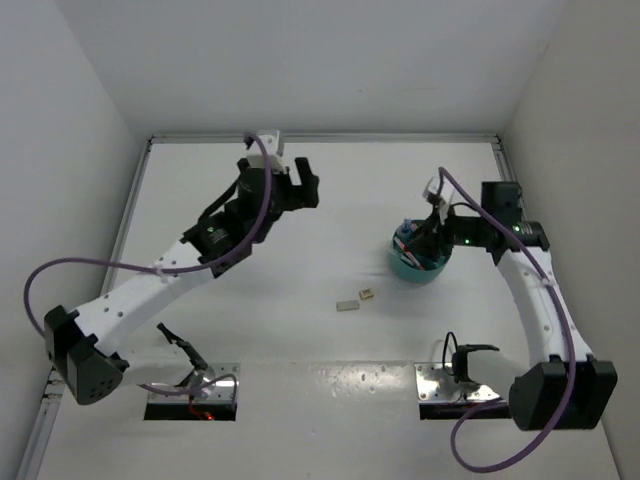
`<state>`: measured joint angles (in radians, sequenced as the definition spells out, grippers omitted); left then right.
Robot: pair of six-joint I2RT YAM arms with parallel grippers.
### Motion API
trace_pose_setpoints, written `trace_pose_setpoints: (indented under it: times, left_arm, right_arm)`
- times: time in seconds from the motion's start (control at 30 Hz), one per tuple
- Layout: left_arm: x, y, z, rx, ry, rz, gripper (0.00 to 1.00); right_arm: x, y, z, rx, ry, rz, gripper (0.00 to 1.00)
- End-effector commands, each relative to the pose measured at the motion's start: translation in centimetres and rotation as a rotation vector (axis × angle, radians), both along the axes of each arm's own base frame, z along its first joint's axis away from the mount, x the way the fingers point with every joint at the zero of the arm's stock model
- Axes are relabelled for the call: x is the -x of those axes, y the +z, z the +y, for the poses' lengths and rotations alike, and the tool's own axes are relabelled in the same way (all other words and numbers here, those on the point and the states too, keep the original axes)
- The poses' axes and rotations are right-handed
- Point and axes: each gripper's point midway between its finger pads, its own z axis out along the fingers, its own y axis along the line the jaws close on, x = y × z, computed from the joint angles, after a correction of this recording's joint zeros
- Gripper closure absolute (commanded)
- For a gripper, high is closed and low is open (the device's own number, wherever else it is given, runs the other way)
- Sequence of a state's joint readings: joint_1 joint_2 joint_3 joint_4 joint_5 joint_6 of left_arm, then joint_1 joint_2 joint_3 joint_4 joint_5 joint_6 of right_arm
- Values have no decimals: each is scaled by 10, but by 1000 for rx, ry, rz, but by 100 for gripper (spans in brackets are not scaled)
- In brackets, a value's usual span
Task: Sort the stationery into containers
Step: Pick up the stationery from the center of the board.
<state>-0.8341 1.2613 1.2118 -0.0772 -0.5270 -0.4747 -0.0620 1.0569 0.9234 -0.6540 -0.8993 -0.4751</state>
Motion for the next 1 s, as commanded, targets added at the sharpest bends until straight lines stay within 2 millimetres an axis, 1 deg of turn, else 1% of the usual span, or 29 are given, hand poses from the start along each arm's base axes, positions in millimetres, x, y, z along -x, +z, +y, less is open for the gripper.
trace_pose_setpoints:
  times: [0.0, 0.03, 0.07, 0.1, 0.13, 0.17, 0.2, 0.23, 0.27, 0.3, 0.33, 0.37, 0.4, 0.43, 0.47, 0.5, 0.53, 0.57, 0.6, 0.63, 0.67, 0.7, 0.73, 0.77, 0.83, 0.87, 0.93, 0.97]
  left_arm:
    - [37, -109, 28, -248, -194, 327, 8]
    - [44, -129, 40, -272, -202, 359, 8]
    - [45, -137, 43, -263, -224, 373, 7]
    - [46, -143, 47, -257, -230, 383, 7]
    - [46, -145, 49, -257, -239, 371, 7]
    - [49, -162, 53, -273, -249, 398, 8]
    - [45, -162, 61, -263, -226, 392, 11]
    - [45, -162, 62, -256, -228, 396, 12]
    - [43, -159, 66, -260, -222, 383, 14]
    - [42, -153, 70, -266, -217, 361, 16]
    - [41, -148, 74, -264, -200, 346, 18]
    - [39, -150, 84, -278, -165, 342, 21]
    - [41, -149, 85, -276, -165, 336, 25]
    - [41, -142, 94, -277, -139, 311, 31]
    - [41, -142, 101, -272, -124, 307, 34]
    - [44, -147, 104, -277, -115, 310, 38]
    - [46, -141, 111, -267, -96, 289, 40]
    - [48, -141, 112, -265, -96, 285, 40]
    - [50, -141, 115, -266, -87, 281, 41]
    - [51, -138, 115, -260, -86, 270, 41]
    - [52, -135, 116, -256, -86, 262, 41]
    - [53, -136, 119, -258, -74, 259, 41]
    - [51, -135, 121, -262, -58, 257, 39]
    - [51, -135, 121, -262, -57, 257, 39]
    - [52, -132, 124, -260, -46, 247, 37]
    - [52, -132, 124, -260, -46, 247, 36]
    - [51, -132, 125, -262, -38, 246, 36]
    - [51, -132, 125, -262, -38, 246, 35]
  right_arm:
    - [39, -3, 38, -3, 320, 50, 59]
    - [42, -7, 49, 48, 338, 86, 56]
    - [42, -13, 55, 70, 334, 115, 55]
    - [30, -15, 58, 124, 307, 91, 55]
    - [26, -16, 64, 145, 287, 87, 58]
    - [32, -20, 83, 149, 276, 142, 61]
    - [27, -23, 87, 202, 257, 132, 63]
    - [22, -30, 96, 235, 260, 160, 66]
    - [30, -35, 110, 256, 259, 210, 67]
    - [22, -37, 113, 302, 245, 192, 67]
    - [24, -46, 117, 342, 244, 211, 65]
    - [29, -61, 124, 396, 269, 231, 55]
    - [27, -68, 124, 450, 286, 199, 49]
    - [36, -75, 123, 479, 335, 196, 45]
    - [42, -82, 122, 501, 375, 186, 39]
    - [53, -95, 116, 528, 432, 153, 37]
    - [51, -97, 117, 517, 448, 89, 36]
    - [53, -101, 113, 522, 473, 41, 36]
    - [63, -123, 98, 554, 545, 1, 35]
    - [64, -115, 95, 531, 552, -91, 35]
    - [62, -114, 99, 511, 576, -178, 35]
    - [73, -130, 90, 527, 624, -196, 35]
    - [75, -132, 89, 545, 700, -278, 37]
    - [75, -130, 92, 537, 724, -328, 38]
    - [75, -131, 95, 541, 792, -373, 47]
    - [71, -136, 95, 559, 811, -338, 49]
    - [67, -144, 97, 574, 839, -306, 51]
    - [60, -144, 100, 593, 843, -312, 51]
